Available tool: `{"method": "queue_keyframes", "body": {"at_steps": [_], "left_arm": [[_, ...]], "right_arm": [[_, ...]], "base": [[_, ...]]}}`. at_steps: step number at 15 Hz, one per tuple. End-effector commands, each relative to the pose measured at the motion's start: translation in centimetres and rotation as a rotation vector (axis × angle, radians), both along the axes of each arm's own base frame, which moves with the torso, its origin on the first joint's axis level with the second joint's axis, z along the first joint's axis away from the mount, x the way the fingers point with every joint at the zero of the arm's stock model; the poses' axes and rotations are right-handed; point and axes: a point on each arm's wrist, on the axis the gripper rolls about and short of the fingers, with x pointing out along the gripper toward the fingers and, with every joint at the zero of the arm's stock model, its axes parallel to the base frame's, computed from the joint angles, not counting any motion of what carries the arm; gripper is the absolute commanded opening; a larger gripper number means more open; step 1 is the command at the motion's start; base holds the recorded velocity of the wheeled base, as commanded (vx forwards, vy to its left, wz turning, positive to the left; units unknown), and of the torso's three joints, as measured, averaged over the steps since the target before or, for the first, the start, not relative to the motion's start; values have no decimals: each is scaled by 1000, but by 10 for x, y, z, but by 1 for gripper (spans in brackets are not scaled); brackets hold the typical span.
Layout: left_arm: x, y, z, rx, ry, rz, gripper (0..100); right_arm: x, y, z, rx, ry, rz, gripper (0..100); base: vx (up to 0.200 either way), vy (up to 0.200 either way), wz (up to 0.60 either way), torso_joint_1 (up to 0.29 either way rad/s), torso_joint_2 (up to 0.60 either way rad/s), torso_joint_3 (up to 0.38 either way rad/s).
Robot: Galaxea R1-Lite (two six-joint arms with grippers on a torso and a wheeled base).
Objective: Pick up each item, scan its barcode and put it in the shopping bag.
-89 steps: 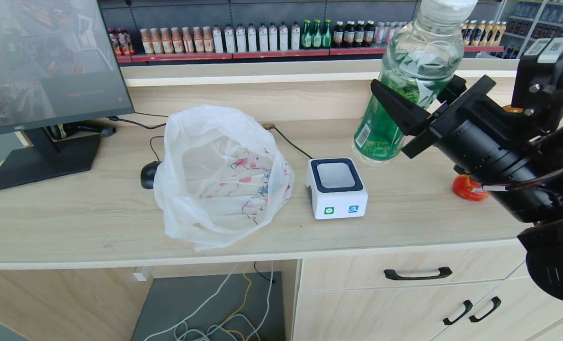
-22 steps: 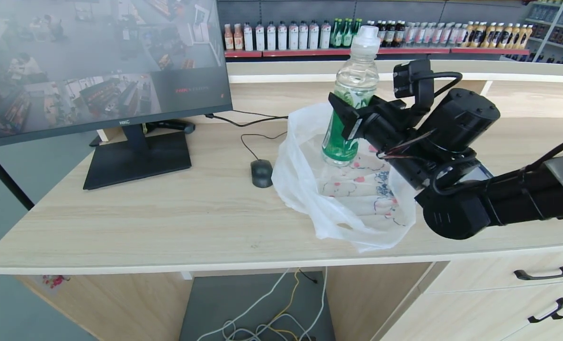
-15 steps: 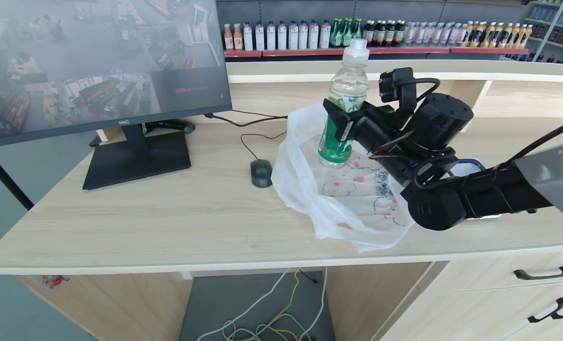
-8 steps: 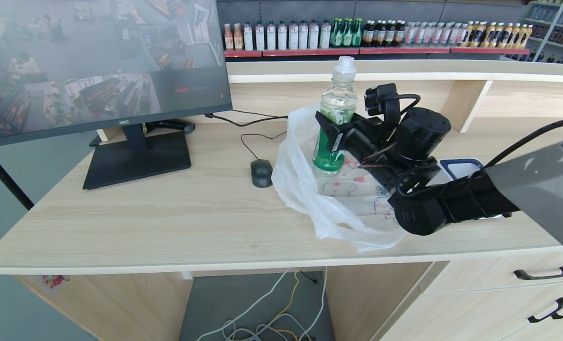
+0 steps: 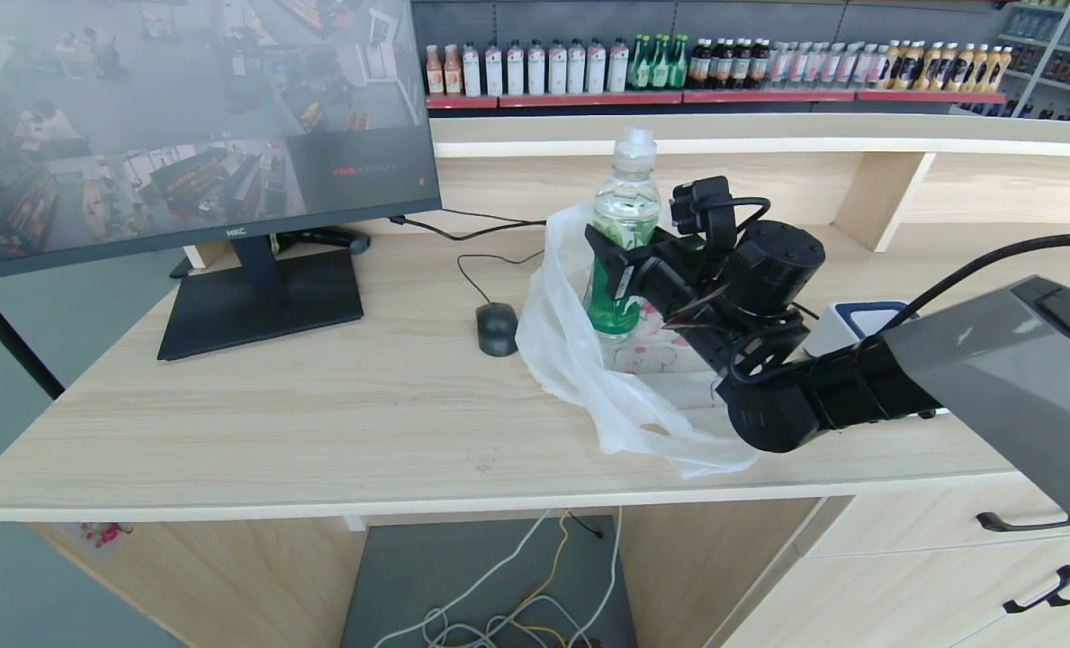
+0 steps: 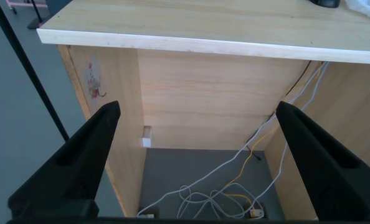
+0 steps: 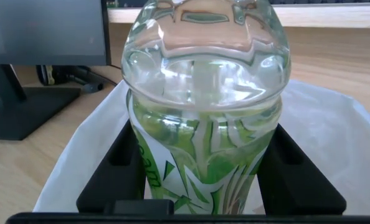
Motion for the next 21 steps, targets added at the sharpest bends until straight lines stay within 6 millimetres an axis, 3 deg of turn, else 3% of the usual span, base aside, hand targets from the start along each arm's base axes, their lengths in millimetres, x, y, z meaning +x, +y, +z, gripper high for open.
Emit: {"method": "queue_keyframes", "body": {"at_steps": [1, 21], "left_arm": [[0, 0, 0, 0, -1, 2, 100], [0, 0, 0, 0, -1, 2, 100]], "right_arm": [[1, 2, -5, -7, 13, 4, 0], [-8, 9, -22, -3, 80, 37, 0]], "base": [[0, 0, 0, 0, 0, 0], [0, 0, 0, 0, 0, 0]]}}
